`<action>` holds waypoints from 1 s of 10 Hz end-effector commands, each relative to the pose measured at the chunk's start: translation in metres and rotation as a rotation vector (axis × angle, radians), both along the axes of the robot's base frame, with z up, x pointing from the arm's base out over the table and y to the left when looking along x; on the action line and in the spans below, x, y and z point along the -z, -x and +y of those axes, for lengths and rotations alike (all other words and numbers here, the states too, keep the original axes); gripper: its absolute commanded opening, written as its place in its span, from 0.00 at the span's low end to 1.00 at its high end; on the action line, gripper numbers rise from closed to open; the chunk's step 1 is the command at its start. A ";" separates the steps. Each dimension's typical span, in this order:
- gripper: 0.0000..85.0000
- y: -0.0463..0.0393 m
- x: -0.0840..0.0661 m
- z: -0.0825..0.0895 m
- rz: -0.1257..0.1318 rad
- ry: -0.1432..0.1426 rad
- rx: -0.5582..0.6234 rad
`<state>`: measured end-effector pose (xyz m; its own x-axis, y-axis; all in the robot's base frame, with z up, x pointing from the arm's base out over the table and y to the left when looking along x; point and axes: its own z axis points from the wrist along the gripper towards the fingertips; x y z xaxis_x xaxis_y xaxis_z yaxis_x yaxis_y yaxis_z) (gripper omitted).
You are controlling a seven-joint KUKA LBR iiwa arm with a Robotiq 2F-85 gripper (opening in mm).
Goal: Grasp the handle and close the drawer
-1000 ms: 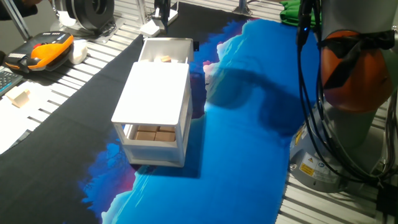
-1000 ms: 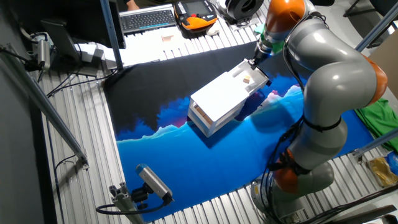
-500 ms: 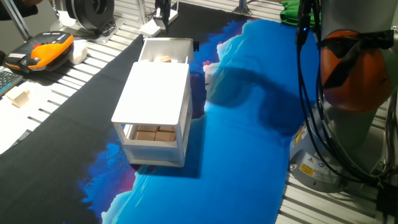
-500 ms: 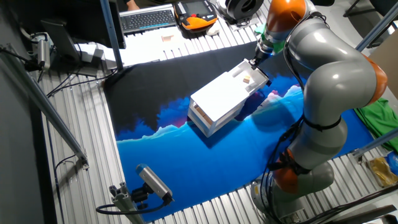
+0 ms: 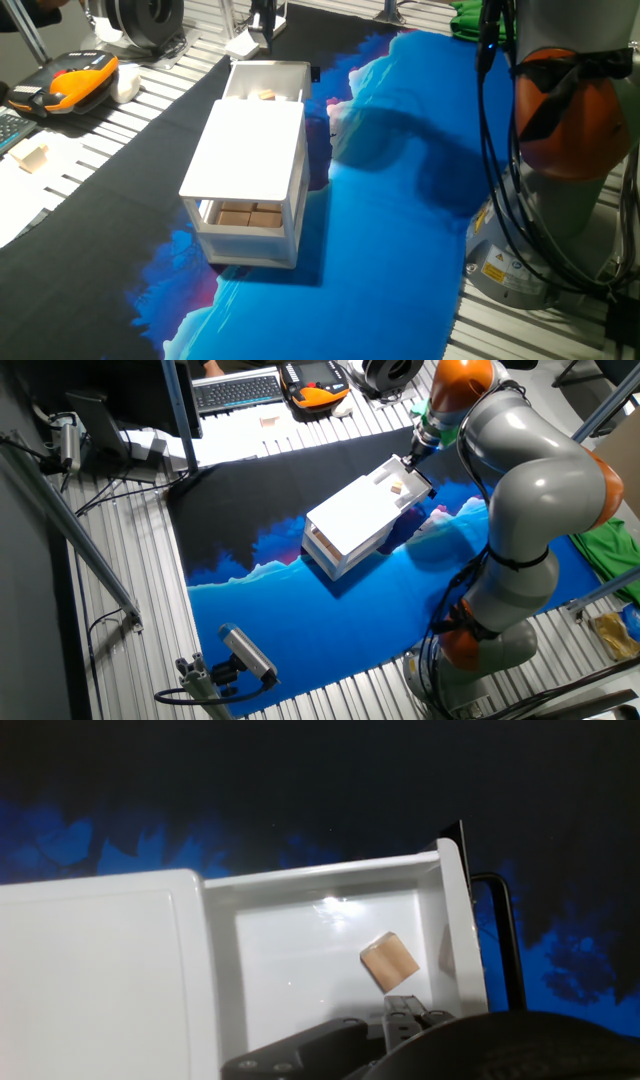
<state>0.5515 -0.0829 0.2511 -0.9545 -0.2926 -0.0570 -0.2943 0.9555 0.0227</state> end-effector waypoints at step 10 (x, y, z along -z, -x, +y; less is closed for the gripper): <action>0.00 -0.0027 0.000 0.002 0.003 0.057 0.059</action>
<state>0.5543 -0.0811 0.2516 -0.9706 -0.2375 -0.0393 -0.2363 0.9711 -0.0333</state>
